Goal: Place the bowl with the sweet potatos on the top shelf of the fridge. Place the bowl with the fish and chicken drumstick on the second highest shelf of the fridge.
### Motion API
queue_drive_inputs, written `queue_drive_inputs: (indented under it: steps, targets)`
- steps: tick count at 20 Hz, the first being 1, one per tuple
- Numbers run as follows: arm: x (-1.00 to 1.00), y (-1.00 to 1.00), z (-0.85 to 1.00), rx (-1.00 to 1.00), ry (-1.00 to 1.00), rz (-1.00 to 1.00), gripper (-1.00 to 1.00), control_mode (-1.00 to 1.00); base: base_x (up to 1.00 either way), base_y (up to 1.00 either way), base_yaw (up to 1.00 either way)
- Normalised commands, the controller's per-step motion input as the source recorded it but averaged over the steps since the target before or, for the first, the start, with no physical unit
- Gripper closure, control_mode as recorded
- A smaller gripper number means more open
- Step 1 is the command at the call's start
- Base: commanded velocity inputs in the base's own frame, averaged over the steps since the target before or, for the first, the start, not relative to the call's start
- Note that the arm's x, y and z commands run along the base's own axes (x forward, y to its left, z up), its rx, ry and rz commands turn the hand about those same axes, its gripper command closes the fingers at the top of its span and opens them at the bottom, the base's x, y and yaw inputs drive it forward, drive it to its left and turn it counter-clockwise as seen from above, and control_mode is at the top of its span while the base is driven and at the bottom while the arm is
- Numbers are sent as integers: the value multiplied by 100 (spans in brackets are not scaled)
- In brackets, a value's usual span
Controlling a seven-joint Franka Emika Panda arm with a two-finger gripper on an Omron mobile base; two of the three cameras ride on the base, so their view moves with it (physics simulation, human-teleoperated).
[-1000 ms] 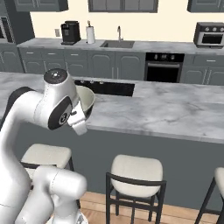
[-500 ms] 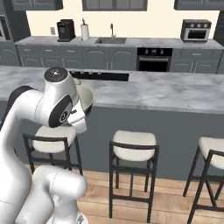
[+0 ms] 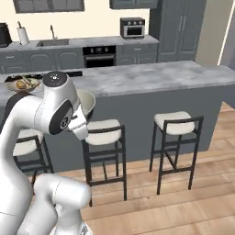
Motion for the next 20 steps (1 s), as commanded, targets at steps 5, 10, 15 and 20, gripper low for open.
queue_drive_inputs:
  steps: [5,10,15,20]
  targets:
    - [0,0,0,0,0,0,100,100,1,0,-67]
    - [0,0,0,0,0,0,100,100,1,0,-70]
    - [0,0,0,0,0,0,100,100,14,0,-72]
    - [0,0,0,0,0,0,100,100,52,-19,-66]
